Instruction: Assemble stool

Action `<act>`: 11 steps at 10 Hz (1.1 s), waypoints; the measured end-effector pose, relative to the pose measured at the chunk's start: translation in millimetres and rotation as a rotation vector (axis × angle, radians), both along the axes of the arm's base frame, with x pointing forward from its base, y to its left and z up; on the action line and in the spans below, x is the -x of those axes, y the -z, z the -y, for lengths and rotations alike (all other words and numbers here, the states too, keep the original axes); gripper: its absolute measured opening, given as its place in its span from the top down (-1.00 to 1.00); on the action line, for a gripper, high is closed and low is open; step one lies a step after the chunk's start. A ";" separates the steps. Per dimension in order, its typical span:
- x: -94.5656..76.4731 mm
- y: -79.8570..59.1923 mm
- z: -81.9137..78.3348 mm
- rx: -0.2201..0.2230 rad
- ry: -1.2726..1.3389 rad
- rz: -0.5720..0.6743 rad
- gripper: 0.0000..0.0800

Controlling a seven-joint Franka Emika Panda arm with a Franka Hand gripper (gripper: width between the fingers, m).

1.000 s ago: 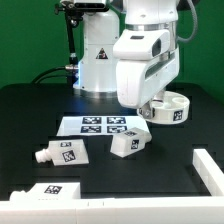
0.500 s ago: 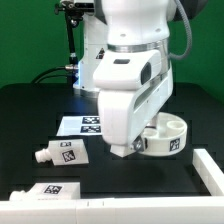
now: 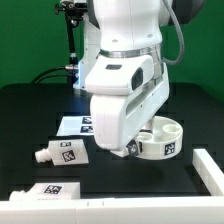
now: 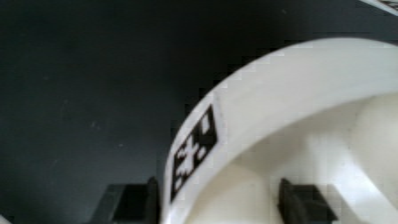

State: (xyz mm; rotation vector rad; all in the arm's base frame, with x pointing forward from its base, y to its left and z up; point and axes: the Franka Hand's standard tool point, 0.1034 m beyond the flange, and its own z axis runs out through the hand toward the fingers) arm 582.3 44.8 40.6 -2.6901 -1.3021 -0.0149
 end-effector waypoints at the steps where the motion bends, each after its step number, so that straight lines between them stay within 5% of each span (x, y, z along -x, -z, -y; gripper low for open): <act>1: -22.6 7.5 -8.4 -0.005 0.130 0.006 0.20; 7: -27.6 13.1 -9.4 -0.001 0.146 0.017 0.20; 11: -49.8 29.4 -5.3 -0.014 0.156 0.051 0.20</act>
Offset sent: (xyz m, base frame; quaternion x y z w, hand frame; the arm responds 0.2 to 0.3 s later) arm 0.0000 0.0000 0.0000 0.0000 0.0000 0.0000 1.0000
